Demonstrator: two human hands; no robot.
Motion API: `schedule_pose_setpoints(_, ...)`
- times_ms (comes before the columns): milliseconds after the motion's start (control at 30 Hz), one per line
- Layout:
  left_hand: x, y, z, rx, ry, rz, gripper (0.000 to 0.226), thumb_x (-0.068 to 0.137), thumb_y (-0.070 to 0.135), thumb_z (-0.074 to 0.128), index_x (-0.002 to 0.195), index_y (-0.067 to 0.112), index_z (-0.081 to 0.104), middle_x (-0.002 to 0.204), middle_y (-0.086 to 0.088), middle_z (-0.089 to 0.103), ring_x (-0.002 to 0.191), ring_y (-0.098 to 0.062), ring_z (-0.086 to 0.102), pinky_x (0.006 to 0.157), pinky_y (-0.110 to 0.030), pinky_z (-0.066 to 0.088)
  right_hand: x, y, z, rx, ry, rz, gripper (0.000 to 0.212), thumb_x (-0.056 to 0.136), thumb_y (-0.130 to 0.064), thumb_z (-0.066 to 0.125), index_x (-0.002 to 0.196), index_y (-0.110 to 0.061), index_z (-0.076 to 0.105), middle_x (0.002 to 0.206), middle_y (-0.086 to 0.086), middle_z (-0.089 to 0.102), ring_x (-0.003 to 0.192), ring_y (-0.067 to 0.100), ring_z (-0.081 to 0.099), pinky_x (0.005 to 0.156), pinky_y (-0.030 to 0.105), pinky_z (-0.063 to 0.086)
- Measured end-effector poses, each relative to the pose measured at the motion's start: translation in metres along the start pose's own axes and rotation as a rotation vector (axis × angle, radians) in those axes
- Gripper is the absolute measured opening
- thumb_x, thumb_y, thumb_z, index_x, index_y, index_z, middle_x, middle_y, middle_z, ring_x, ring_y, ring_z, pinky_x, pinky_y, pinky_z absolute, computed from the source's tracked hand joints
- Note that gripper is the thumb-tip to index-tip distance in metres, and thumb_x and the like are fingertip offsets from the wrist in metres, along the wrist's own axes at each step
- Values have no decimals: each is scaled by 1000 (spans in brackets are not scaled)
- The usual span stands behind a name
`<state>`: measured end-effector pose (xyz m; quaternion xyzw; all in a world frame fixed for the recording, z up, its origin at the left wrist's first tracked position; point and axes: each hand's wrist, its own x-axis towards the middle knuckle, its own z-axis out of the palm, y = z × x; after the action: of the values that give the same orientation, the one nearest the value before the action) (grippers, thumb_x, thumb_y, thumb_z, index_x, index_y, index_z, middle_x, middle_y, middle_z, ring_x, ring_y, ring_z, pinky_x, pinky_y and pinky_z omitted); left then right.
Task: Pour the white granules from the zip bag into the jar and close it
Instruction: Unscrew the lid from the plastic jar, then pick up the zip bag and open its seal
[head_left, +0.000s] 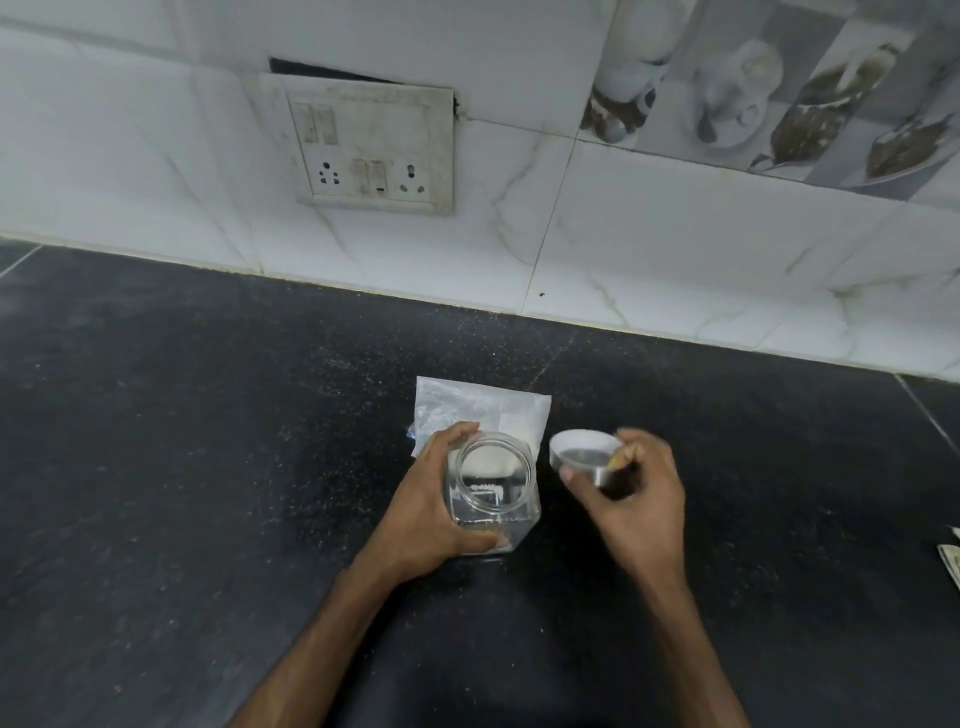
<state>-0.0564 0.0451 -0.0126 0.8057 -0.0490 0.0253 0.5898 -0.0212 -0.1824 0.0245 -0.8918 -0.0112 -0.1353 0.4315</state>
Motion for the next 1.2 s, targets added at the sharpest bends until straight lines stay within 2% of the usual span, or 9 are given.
schedule_pose_setpoints(167, 0, -4, -8, 21, -67, 57, 129, 42, 54, 96, 146, 56, 20, 153, 22, 35, 141, -3, 38, 114, -30, 35, -21, 53, 31, -111, -57, 57, 42, 61, -32, 93, 65, -20, 53, 132, 5, 60, 119, 19, 58, 96, 23, 41)
schedule_pose_setpoints(300, 10, -10, -26, -85, 149, 63, 91, 75, 76, 62, 151, 33, 34, 150, 7, 43, 137, -10, 45, 108, -34, 42, -25, 69, 42, -121, -79, 12, 47, 59, -26, 95, 62, -26, 48, 139, 6, 56, 119, 6, 51, 92, -2, 29)
schedule_pose_setpoints(367, 20, -13, -36, -47, 293, -29, 62, 84, 73, 53, 137, 43, 48, 136, 9, 53, 124, -6, 55, 99, -32, 49, -26, 67, 40, -139, -155, 12, 44, 59, -29, 94, 64, -27, 50, 143, 5, 53, 126, 13, 53, 97, 5, 33)
schedule_pose_setpoints(467, 38, -19, -49, 85, 347, -196, 44, 86, 68, 50, 122, 43, 55, 110, 16, 62, 98, 7, 63, 85, -23, 52, -17, 56, 38, -221, -97, -24, 36, 59, -48, 89, 76, -28, 63, 139, 4, 58, 127, 22, 53, 107, 44, 42)
schedule_pose_setpoints(567, 59, -21, -55, 186, 300, -355, 34, 95, 56, 51, 118, 33, 59, 93, 17, 67, 88, 3, 66, 82, -32, 54, 14, 32, 35, -81, -10, 29, 49, 71, -71, 65, 95, -28, 67, 104, -14, 67, 103, 10, 64, 87, 24, 48)
schedule_pose_setpoints(667, 77, -17, -54, 270, 262, -418, 35, 99, 57, 44, 113, 31, 62, 96, 13, 70, 85, -11, 70, 85, -42, 57, 55, 11, 42, -41, -171, 177, 53, 82, -67, 60, 113, -25, 61, 77, -17, 66, 78, 0, 66, 65, 14, 45)
schedule_pose_setpoints(867, 92, -17, -59, 277, 253, -395, 27, 96, 57, 50, 99, 34, 64, 91, 15, 70, 82, -7, 68, 77, -35, 57, 90, 0, 72, 123, -282, 392, 40, 90, -63, 54, 94, -26, 66, 92, -11, 68, 86, 8, 65, 66, 22, 46)
schedule_pose_setpoints(1000, 100, -15, -64, 109, 249, -313, 9, 97, 41, 60, 94, 36, 67, 93, 14, 73, 89, 1, 68, 69, -12, 47, 97, -5, 81, 327, -228, 455, 22, 93, -45, 64, 96, -25, 71, 96, -7, 74, 92, 7, 68, 79, 30, 55)
schedule_pose_setpoints(1200, 105, -8, -66, -375, 383, -271, 24, 91, 22, 70, 114, 26, 67, 84, -4, 78, 82, -12, 72, 82, -35, 58, 97, -16, 77, 558, -144, 417, 42, 90, -7, 72, 125, -20, 54, 83, 5, 78, 85, 18, 75, 77, 34, 59)
